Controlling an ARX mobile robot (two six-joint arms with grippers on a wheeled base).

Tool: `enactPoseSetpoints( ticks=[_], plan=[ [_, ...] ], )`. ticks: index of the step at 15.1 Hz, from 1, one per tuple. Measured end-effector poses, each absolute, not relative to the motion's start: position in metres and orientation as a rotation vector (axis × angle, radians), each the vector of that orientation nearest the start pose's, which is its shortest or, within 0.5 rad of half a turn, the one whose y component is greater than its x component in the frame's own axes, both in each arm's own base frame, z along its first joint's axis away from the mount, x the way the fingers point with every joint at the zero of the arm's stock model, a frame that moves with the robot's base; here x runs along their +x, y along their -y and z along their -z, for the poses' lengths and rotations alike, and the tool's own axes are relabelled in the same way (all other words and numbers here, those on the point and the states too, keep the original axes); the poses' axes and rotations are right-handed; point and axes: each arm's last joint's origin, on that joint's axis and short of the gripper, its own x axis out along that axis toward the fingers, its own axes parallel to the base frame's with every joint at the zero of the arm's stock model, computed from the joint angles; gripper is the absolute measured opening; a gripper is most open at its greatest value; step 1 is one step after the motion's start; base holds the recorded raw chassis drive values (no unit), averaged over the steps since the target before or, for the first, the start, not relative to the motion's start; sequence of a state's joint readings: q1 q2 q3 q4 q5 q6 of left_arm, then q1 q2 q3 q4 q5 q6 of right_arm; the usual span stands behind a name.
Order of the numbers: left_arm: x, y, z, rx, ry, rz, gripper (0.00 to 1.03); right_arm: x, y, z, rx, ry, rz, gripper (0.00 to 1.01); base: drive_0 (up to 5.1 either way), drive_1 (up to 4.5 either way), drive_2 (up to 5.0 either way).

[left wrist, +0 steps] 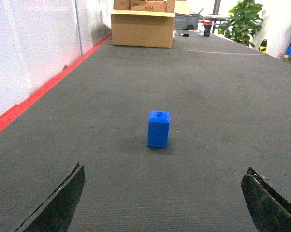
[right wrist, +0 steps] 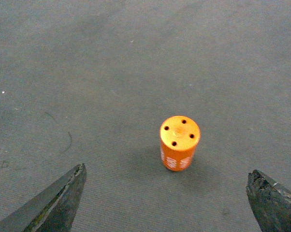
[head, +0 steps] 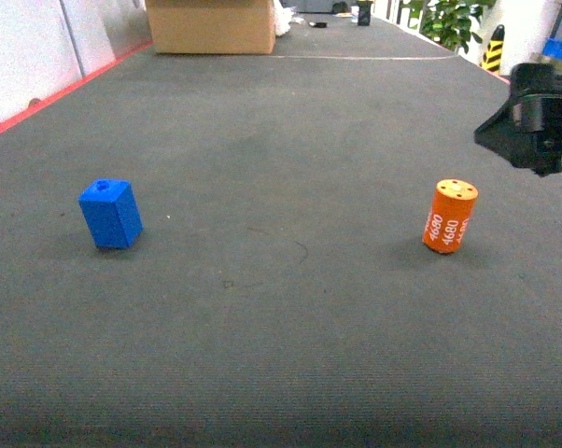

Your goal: Sort blue parts and orange caps into right shelf containers

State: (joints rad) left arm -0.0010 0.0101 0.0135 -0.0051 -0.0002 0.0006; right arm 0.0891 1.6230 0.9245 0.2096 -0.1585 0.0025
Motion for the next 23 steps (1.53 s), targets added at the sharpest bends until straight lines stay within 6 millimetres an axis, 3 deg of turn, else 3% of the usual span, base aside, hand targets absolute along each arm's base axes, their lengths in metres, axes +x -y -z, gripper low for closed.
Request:
enactPoseSetpoints(
  ticks=[7,8,10,13,14,15,17,19,22,23],
  plan=[
    [0.098,0.0,-0.167,0.001,-0.001,0.0,0.98,0.424,-0.047,-0.164,0.022,-0.618,-0.239,0.98,0.0,0.0,0.0],
    [0.098,0.0,-0.167,0.001,-0.002,0.0,0.98,0.446,-0.048,-0.152,0.018,-0.645,-0.217,0.98,0.0,0.0,0.0],
    [0.098,0.0,-0.167,0.001,-0.001,0.001,0.98,0.46,-0.049,-0.143,0.024,-0.667,-0.211,0.98,0.0,0.0,0.0],
    [0.098,0.0,-0.167,0.001,-0.002,0.001,0.98,0.467,-0.051,-0.125,0.052,-0.707,-0.185,0.74,0.0,0.0,0.0],
    [0.098,0.0,-0.167,0.001,-0.002,0.0,0.98,0.458,-0.051,-0.122,0.065,-0.674,-0.175,0.5,0.0,0.0,0.0],
    [0.098,0.0,-0.167,0.001,-0.002,0.001,0.98,0.443,-0.049,-0.127,0.065,-0.63,-0.172,0.43,0.0,0.0,0.0],
    [0.098,0.0,-0.167,0.0,-0.002,0.0,0.98,0.396,-0.044,-0.156,0.047,-0.484,-0.177,0.43,0.0,0.0,0.0],
    [0.098,0.0,-0.167,0.001,-0.002,0.001,0.98,0.329,-0.04,-0.187,0.028,-0.341,-0.196,0.43,0.0,0.0,0.0],
    [0.098,0.0,-0.167,0.001,-0.002,0.001,0.98,0.234,-0.046,-0.168,-0.048,-0.343,-0.189,0.43,0.0,0.0,0.0],
    [0.098,0.0,-0.167,0.0,-0.003,0.0,0.98,0.224,-0.046,-0.164,-0.097,-0.34,-0.194,0.43,0.0,0.0,0.0]
  ],
)
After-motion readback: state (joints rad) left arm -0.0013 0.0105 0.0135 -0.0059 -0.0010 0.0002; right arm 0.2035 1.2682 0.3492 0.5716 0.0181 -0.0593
